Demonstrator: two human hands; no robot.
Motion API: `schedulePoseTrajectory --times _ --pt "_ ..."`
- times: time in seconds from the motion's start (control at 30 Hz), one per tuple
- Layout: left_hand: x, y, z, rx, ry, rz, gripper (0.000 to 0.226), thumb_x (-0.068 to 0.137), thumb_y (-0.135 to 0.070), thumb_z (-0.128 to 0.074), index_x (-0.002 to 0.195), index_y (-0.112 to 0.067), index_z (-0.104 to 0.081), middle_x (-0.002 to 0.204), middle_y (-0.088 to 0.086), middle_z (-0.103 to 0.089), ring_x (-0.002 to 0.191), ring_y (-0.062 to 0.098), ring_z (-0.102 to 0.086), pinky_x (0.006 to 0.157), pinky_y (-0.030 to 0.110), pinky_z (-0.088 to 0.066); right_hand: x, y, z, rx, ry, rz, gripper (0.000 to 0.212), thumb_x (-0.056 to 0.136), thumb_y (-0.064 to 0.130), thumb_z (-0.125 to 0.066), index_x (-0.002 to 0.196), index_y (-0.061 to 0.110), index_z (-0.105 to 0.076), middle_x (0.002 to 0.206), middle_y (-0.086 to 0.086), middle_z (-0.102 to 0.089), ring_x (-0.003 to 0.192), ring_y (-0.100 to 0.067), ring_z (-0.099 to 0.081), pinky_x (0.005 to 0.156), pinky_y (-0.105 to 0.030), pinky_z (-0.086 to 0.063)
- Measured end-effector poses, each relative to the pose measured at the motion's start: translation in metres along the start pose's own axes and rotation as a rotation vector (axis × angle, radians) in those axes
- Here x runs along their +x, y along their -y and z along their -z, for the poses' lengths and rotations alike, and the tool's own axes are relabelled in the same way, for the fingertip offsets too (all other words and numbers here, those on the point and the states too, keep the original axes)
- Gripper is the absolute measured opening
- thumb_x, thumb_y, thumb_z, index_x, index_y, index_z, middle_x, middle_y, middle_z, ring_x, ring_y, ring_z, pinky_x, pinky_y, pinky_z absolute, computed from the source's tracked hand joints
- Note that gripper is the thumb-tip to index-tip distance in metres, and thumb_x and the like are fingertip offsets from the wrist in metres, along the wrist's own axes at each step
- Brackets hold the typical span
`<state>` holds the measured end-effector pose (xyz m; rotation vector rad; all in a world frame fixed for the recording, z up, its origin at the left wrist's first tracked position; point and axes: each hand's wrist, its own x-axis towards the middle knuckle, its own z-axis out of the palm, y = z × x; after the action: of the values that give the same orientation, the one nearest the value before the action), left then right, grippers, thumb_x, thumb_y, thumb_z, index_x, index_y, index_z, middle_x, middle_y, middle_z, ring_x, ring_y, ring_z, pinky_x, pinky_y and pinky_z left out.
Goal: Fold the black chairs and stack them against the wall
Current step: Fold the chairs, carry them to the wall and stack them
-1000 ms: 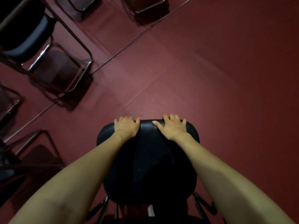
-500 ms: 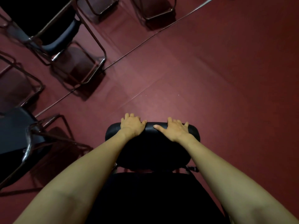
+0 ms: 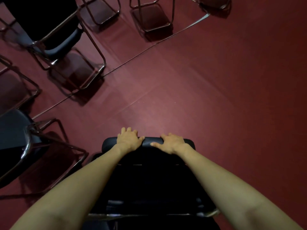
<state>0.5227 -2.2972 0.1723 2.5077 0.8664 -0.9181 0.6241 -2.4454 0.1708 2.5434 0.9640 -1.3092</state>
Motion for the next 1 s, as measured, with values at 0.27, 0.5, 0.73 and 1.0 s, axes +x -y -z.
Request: schedulePoseTrajectory --times 0.27,0.5,0.73,1.0 --pt "-0.025 0.006 -0.011 0.001 0.004 -0.024 0.061 0.096 -0.058 -0.038 0.131 -0.01 -0.048 0.136 0.012 -0.042 0.129 0.032 -0.032 0.105 0.043 -0.033 -0.019 0.002 -0.015 -0.022 0.02 0.007 0.08 0.08 0.076 -0.045 0.136 0.02 -0.038 0.132 -0.013 -0.046 0.124 -0.032 -0.044 0.1 -0.045 -0.036" --pt "-0.072 0.027 0.007 -0.159 -0.032 -0.065 0.055 0.092 -0.049 -0.055 0.133 -0.012 -0.055 0.136 0.009 -0.054 0.123 0.027 -0.051 0.103 0.036 -0.04 -0.007 0.009 -0.013 -0.056 -0.003 -0.034 0.072 0.082 0.062 -0.058 0.135 0.018 -0.036 0.137 -0.013 -0.043 0.128 -0.033 -0.039 0.107 -0.05 -0.031" --pt "-0.173 0.06 -0.042 -0.261 -0.869 0.115 0.037 0.086 -0.036 -0.043 0.074 -0.015 -0.071 0.081 0.003 -0.069 0.085 0.031 -0.063 0.091 0.048 -0.043 0.0 0.009 -0.015 -0.037 -0.078 -0.063 0.074 0.082 0.062 -0.058 0.137 0.018 -0.036 0.14 -0.013 -0.043 0.131 -0.032 -0.038 0.109 -0.051 -0.027" --pt "-0.164 0.047 -0.063 -0.314 -1.09 0.219 0.033 0.09 -0.026 -0.044 0.076 -0.013 -0.072 0.088 -0.001 -0.069 0.095 0.026 -0.057 0.096 0.049 -0.035 -0.001 0.008 -0.019 0.013 -0.143 -0.046 0.069 0.082 0.06 -0.06 0.132 0.016 -0.042 0.138 -0.007 -0.046 0.128 -0.031 -0.04 0.108 -0.051 -0.026"
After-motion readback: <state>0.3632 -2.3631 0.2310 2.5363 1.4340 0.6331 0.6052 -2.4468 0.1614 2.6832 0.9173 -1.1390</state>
